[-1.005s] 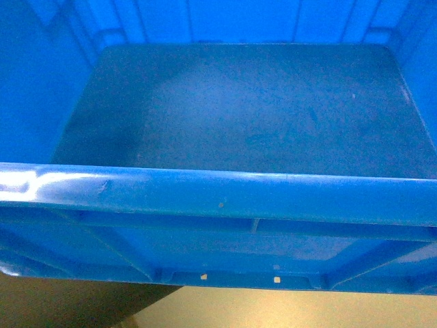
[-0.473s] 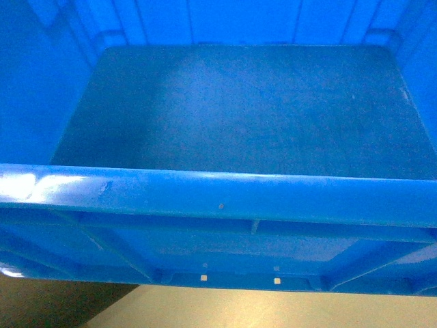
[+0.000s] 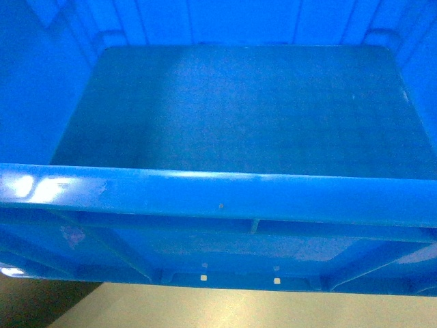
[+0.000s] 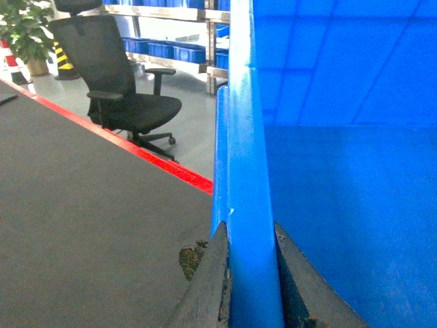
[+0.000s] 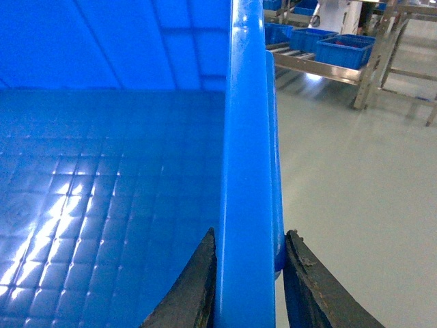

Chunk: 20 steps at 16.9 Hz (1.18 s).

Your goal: Place box next to blue box on left shelf

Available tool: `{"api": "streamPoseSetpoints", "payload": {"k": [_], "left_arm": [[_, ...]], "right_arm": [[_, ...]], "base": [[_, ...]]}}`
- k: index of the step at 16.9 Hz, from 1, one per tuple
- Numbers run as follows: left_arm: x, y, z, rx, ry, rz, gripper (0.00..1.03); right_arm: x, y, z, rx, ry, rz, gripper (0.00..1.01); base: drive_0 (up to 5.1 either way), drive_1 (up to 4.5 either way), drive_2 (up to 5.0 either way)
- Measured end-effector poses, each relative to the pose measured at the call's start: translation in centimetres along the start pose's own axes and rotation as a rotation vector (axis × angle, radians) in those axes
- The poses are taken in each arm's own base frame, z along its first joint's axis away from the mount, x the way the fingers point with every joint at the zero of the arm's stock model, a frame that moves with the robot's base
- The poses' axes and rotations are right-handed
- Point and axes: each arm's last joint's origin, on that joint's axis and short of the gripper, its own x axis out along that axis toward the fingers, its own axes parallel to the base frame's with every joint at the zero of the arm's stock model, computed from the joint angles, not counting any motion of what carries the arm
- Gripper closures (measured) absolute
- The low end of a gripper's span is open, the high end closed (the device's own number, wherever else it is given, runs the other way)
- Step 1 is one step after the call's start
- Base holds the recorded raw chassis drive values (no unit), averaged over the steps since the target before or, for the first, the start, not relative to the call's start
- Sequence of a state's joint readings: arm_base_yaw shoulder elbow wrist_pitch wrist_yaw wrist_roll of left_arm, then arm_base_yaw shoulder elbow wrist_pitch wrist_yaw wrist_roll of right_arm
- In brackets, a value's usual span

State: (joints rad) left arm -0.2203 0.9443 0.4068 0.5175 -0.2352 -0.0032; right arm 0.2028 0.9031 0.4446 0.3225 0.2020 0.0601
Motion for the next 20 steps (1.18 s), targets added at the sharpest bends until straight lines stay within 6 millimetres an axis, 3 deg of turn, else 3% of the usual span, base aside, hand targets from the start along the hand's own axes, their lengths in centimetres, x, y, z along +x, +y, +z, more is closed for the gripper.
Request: {"api": "streamPoseSetpoints", "payload": {"k": [20], "left_arm": [[0.00,0.00,0.00,0.000,0.000,0.000,0.93]], "right_arm": [[0.00,0.00,0.00,-0.001,0.000,0.000,0.80]], "base": [[-1.6,-1.56,-1.6]]}}
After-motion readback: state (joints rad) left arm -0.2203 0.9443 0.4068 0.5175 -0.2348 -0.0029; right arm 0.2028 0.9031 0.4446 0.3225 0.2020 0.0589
